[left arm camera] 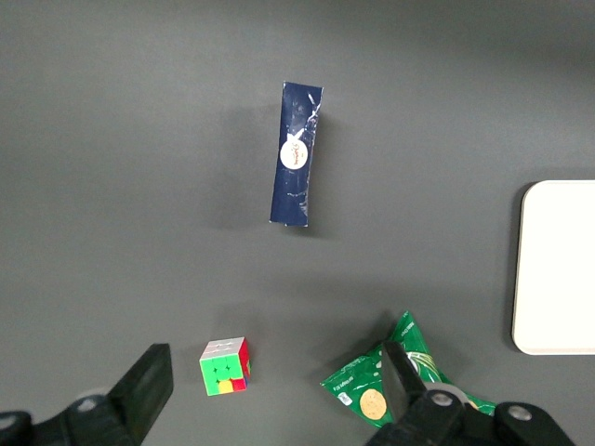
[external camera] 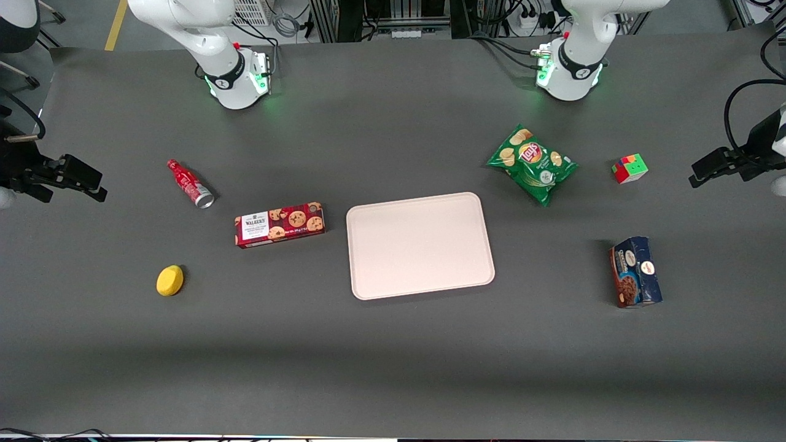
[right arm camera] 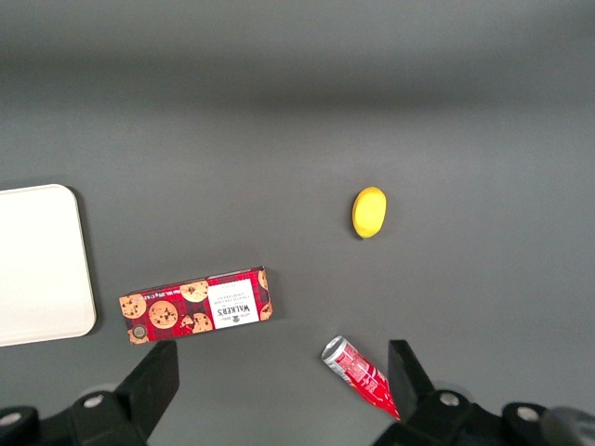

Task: Place cookie box on tray

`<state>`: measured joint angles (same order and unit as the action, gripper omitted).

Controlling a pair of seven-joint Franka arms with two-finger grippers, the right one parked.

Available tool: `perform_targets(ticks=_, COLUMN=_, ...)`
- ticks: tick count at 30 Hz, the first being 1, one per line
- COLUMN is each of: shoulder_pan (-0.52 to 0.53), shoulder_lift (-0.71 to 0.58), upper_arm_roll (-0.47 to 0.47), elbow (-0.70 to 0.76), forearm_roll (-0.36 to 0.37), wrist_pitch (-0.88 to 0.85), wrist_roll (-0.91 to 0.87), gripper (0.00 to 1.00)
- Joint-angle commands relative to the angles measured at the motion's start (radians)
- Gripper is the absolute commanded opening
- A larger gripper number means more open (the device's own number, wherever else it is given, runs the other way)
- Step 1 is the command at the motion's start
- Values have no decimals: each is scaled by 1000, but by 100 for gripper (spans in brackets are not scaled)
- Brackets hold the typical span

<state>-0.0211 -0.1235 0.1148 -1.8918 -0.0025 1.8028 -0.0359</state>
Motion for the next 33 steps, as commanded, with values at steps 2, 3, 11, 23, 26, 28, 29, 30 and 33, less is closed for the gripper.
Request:
perform_targets(ticks=2, shoulder_pan=0, shoulder_lift=15, upper_arm_roll=0, elbow=28, forearm_roll=-10, wrist_pitch=-20, wrist_roll=14, gripper=100)
perform_targets(ticks=3, shoulder_pan=0, shoulder_lift=15, upper_arm_roll=0, elbow=30, forearm_roll=-10, wrist_pitch=-22, wrist_roll=14, gripper=100)
perform_targets(ticks=11, shoulder_pan=0, shoulder_lift=15, upper_arm_roll=2, elbow=56, forearm_roll=-10, wrist_pitch=-40, wrist_roll=11, gripper=100)
perform_targets(ticks=23, shoulder_pan=0, shoulder_lift=70, upper_arm_roll=2, elbow=194, forearm_roll=-7, wrist_pitch=-111, wrist_roll=7, gripper=100)
perform_targets(ticks=26, shoulder_pan=0, shoulder_lift=105, upper_arm_roll=2, elbow=220, forearm_roll=-7, wrist_pitch=-111, wrist_roll=8, gripper=100)
perform_targets(ticks=28, shoulder_pan=0, shoulder_lift=128, upper_arm_roll=0, elbow=223, forearm_roll=-5, wrist_pitch=-109, wrist_roll=10, gripper=100)
perform_targets(ticks=29, shoulder_pan=0, shoulder_lift=140, upper_arm_roll=0, elbow=223, forearm_roll=-4, wrist_pitch=-103, wrist_roll=10, gripper=100)
perform_targets(ticks=30, shoulder_pan=0, shoulder_lift=154, upper_arm_roll=0, elbow=223, forearm_roll=-2, wrist_pitch=-96, wrist_roll=11, gripper=100)
perform_targets(ticks=33, shoulder_pan=0, shoulder_lift=209, upper_arm_roll=-1, elbow=223, forearm_roll=5, wrist_pitch=-79, wrist_roll=13, gripper=100)
